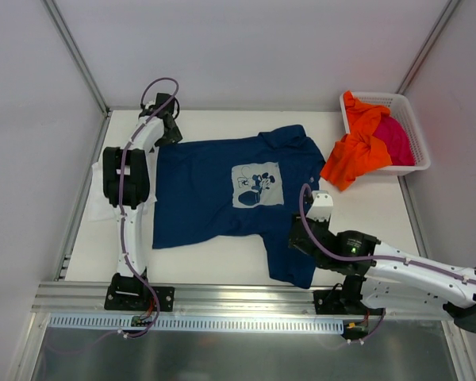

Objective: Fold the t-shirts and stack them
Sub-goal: Flatten out the tshirt

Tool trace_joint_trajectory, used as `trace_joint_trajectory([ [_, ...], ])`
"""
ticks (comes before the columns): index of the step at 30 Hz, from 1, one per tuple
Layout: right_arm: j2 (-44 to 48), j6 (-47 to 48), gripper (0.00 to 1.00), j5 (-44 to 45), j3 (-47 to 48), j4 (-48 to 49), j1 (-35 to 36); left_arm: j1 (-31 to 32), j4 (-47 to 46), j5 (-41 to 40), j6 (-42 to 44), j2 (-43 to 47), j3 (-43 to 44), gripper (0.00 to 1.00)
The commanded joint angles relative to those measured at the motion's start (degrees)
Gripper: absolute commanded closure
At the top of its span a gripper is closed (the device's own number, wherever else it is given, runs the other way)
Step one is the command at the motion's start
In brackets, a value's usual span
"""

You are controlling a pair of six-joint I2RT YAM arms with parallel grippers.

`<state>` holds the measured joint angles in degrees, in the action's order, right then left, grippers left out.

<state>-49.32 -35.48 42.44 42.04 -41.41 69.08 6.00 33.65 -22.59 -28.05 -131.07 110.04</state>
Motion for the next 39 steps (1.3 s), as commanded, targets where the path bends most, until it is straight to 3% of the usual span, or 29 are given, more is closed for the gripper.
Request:
trace_joint_trajectory([
  [1, 1.4, -0.9, 0.46, -0.2, 0.0, 0.7, -0.3, -0.1, 2.1, 2.7, 0.4, -1.2, 4.5, 0.2],
  [4, 1.9, -1.1, 0.55, -0.6, -0.4, 0.7, -0.3, -0.5, 2.2, 5.2, 0.5, -3.0, 6.5, 0.2],
  [15, 4.8, -2.6, 0.61, -1.0, -2.4, 0.7, -0.3, -0.8, 3.5, 6.9, -0.1, -6.0, 10.0, 0.23],
  [20, 5.2, -2.7, 0.74, -1.2, -2.7, 0.7, -0.3, -0.8, 4.8, 6.4, -0.5, -7.0, 11.6, 0.3],
  [23, 5.5, -3.1, 0.8, -1.1, -3.0, 0.6, -0.3, -0.9, 5.3, 6.7, -0.4, -7.7, 12.7, 0.59],
  [24, 5.7, -3.4, 0.81, -1.1, -3.3, 0.7, -0.3, -0.9, 5.6, 6.7, -0.5, -7.8, 13.0, 0.75],
  [27, 6.0, -3.4, 0.82, -1.2, -3.5, 0.7, -0.3, -1.1, 6.3, 6.8, -0.7, -8.4, 14.0, 0.9],
  [33, 6.9, -3.9, 0.83, -1.7, -4.0, 0.6, -0.3, -1.3, 8.2, 5.9, -1.4, -8.4, 14.3, 0.85],
  [36, 6.9, -3.9, 0.82, -1.7, -4.1, 0.7, -0.3, -1.2, 8.8, 5.4, -1.8, -7.9, 13.4, 0.58],
  [39, 6.5, -3.8, 0.83, -1.9, -4.0, 0.6, -0.3, -1.2, 9.2, 5.5, -1.7, -7.6, 13.1, 0.49],
])
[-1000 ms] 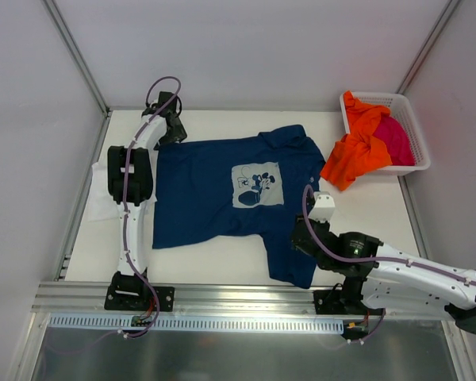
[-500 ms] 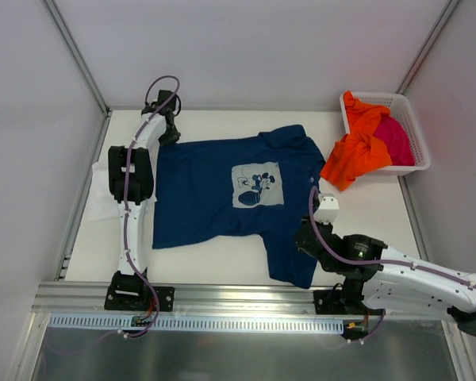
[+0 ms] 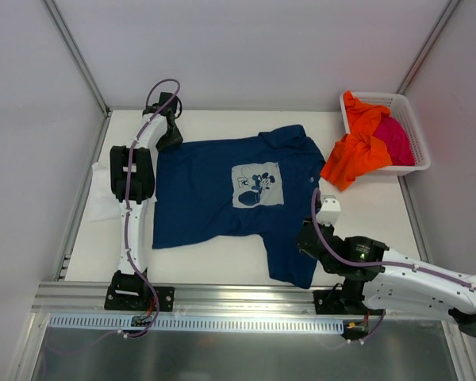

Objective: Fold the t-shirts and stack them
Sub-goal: Flatten out the tshirt

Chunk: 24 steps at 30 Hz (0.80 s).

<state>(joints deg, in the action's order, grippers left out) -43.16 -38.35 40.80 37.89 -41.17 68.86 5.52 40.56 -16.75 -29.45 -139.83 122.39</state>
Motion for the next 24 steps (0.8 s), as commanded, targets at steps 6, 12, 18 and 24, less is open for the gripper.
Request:
trace_joint_trajectory([
  [6, 0.3, -1.4, 0.82, -0.2, -0.1, 0.5, -0.1, -0.9, 2.7, -0.7, -0.2, 1.3, 1.1, 0.42],
  [12, 1.2, -1.7, 0.83, -0.5, -0.7, 0.4, -0.1, -0.9, 3.4, 0.4, -0.5, 0.0, 2.1, 0.46],
  [18, 3.4, -2.4, 0.85, -0.3, -1.7, -0.1, -0.1, -1.6, 4.7, 1.9, -0.6, -1.3, 3.9, 0.75],
  [24, 4.9, -3.0, 0.87, 0.0, -1.6, -1.6, -0.1, -1.8, 5.6, 2.0, -0.9, -1.7, 4.9, 0.97],
])
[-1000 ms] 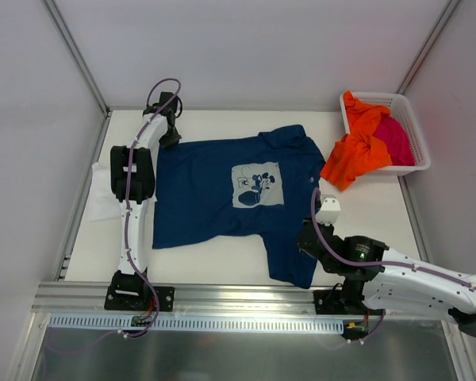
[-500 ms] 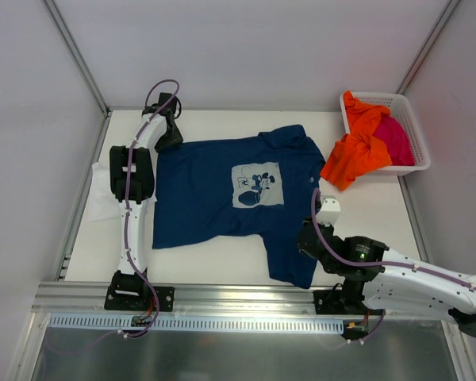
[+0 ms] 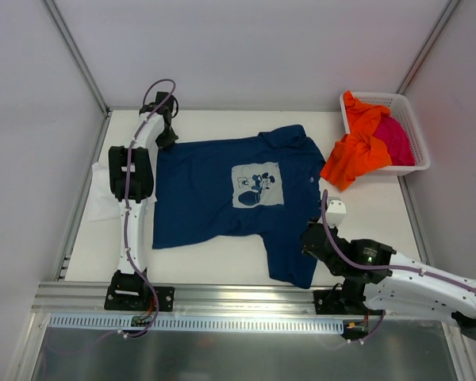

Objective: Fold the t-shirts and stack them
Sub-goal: Flatten out the tshirt

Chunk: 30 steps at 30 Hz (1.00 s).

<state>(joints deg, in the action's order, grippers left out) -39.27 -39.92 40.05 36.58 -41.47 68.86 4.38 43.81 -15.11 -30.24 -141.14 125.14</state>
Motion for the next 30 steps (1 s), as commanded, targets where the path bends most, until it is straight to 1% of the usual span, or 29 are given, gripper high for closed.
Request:
trace_joint_trajectory([
  [1, 1.0, -1.4, 0.87, 0.8, -0.3, -1.4, -0.1, -0.7, 2.2, 0.2, -0.2, -0.1, 1.9, 1.0],
  [7, 0.0, -1.5, 0.87, 1.1, -0.4, -1.7, -0.2, -0.8, 2.2, -3.0, 1.5, 3.3, 2.8, 1.0],
  [16, -4.9, -0.5, 0.87, 1.7, 2.0, -1.3, 0.0, -1.1, 2.2, -1.1, 3.3, 1.3, 15.1, 1.0],
  [20, -6.4, -0.3, 0.87, 2.0, 2.5, -1.2, -0.1, -1.7, 2.2, -0.2, 4.3, -1.9, 20.7, 1.0],
  [23, -8.5, -0.2, 0.87, 2.7, 3.5, -1.2, -0.1, -2.6, 1.9, 0.7, 4.0, -3.3, 21.5, 0.94],
  [24, -9.2, -0.2, 0.87, 2.8, 4.0, -1.2, -0.1, -3.1, 1.6, 0.8, 3.8, -3.6, 21.5, 0.9],
  [28, -12.5, 0.2, 0.87, 2.8, 5.3, -1.2, -0.2, -4.0, 0.5, 2.1, 3.6, -5.2, 21.6, 0.87],
  [29, -12.9, 0.1, 0.87, 2.9, 5.4, -1.2, -0.2, -5.4, 0.1, 3.2, 3.5, -5.4, 21.6, 0.86],
  [30, -13.4, 0.0, 0.87, 3.1, 5.5, -1.2, -0.3, -5.9, -0.6, 3.8, 3.6, -5.6, 21.9, 0.83],
])
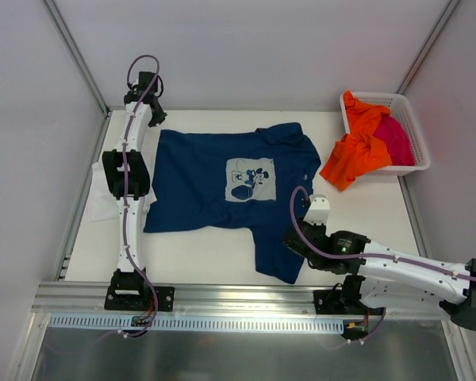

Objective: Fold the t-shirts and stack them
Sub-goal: Flatten out the tshirt

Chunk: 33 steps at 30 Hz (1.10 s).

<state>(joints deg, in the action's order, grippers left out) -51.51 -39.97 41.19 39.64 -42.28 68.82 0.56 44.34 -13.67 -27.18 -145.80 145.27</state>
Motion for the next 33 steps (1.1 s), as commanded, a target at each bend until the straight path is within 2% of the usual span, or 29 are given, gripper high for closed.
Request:
trace_joint_trajectory([
  [1, -1.5, -0.4, 0.87, 2.2, 2.5, -0.3, -0.3, -2.6, -1.4, 2.8, 0.5, -1.3, 1.9, 0.8],
  [4, -2.6, -1.1, 0.83, 4.5, 2.8, -0.2, -1.0, -3.4, -2.1, 5.3, 0.4, -1.3, 1.9, 0.75],
  [5, -3.5, -0.3, 0.79, 6.1, 3.2, 0.0, -1.6, -3.4, -2.1, 6.0, 0.3, -1.1, 1.8, 0.74],
  [6, -4.2, 0.9, 0.67, 6.6, 3.7, 0.4, -2.3, -3.2, -2.1, 7.5, 0.0, -0.7, 1.0, 0.7],
  [8, -5.9, 7.4, 0.58, 6.5, 6.8, 2.9, -6.0, -2.6, -2.1, 7.9, -1.7, 1.5, -0.8, 0.52],
  [9, -8.0, 10.2, 0.44, 5.9, 7.9, 4.5, -7.5, -2.2, -2.2, 8.3, -2.3, 2.3, -2.4, 0.44],
  [10, -9.0, 13.2, 0.4, 3.8, 10.0, 8.9, -11.1, -1.1, -2.3, 9.2, -2.6, 4.1, -3.3, 0.31],
  [12, -12.3, 21.2, 0.32, 0.3, 12.1, 15.8, -15.2, 0.3, -2.3, 9.0, -2.9, 7.5, -6.1, 0.25],
  [13, -13.5, 23.4, 0.26, -2.9, 14.2, 17.7, -19.5, 2.8, -2.4, 8.7, -2.9, 8.9, -7.6, 0.22],
  [14, -14.8, 25.8, 0.23, -4.8, 15.1, 19.8, -21.5, 3.9, -2.5, 8.1, -2.7, 10.5, -9.2, 0.22],
  [18, -22.0, 32.5, 0.24, -17.0, 20.9, 28.8, -34.0, 9.1, -3.3, 4.9, -3.1, 20.1, -21.9, 0.21],
  [21, -31.2, 34.6, 0.3, -24.6, 29.4, 28.8, -43.4, 12.1, -4.5, 3.8, -3.8, 24.6, -30.6, 0.21],
  [27, -53.7, 35.6, 0.37, -37.5, 49.9, 23.2, -51.0, 15.1, -5.3, 3.7, -3.9, 28.9, -43.1, 0.21],
  [29, -60.3, 35.1, 0.41, -42.1, 53.6, 22.8, -52.0, 15.6, -5.7, 3.1, -3.9, 30.0, -47.0, 0.22],
  [33, -69.3, 34.3, 0.45, -45.4, 62.6, 19.5, -53.3, 17.2, -7.7, 3.5, -3.8, 32.9, -52.3, 0.22],
])
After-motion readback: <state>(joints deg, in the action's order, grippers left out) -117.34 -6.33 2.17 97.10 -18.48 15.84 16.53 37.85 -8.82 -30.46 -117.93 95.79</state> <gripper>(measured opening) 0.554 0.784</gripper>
